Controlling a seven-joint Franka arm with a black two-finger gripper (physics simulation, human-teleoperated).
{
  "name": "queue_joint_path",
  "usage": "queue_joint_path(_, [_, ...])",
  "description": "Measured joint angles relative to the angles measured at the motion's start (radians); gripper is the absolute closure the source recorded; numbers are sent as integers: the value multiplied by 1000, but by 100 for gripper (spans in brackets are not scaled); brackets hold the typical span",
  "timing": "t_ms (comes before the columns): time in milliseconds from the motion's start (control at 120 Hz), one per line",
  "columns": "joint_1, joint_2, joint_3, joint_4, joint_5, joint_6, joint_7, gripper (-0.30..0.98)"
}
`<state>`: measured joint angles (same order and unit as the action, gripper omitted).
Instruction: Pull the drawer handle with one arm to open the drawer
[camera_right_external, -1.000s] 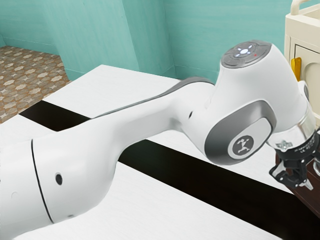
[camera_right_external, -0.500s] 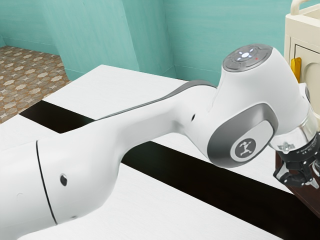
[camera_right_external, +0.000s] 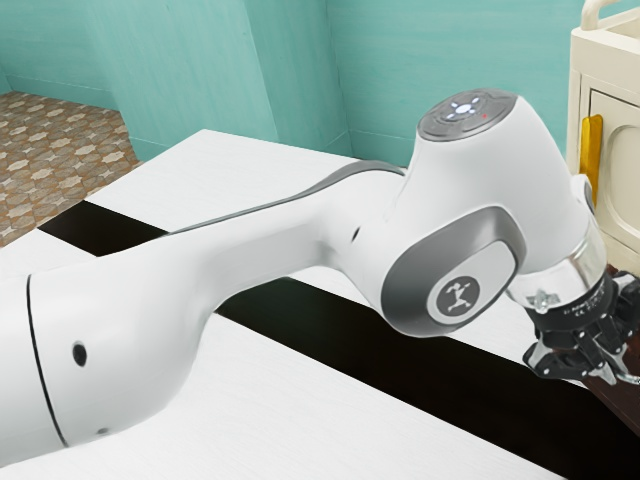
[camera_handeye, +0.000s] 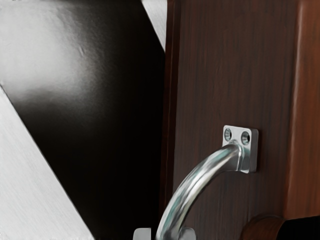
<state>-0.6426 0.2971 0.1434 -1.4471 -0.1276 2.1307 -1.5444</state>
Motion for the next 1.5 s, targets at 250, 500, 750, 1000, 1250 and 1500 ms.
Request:
queue_joint_path(250, [-2,-64,1,-86,-8,-3,-1,79])
queue_joint_path(500, [11,-153,-15,-197,-19,2,-3,79])
queue_joint_path(750, [26,-234,-32,-293,-22,6,-4,79])
queue_joint_path(1000, [38,-301,-44,-371,-23,12,-6,79])
queue_joint_path(1250, [42,-354,-49,-441,-23,22,-7,79])
queue_joint_path(1500, [41,-404,-49,-497,-23,33,-7,79])
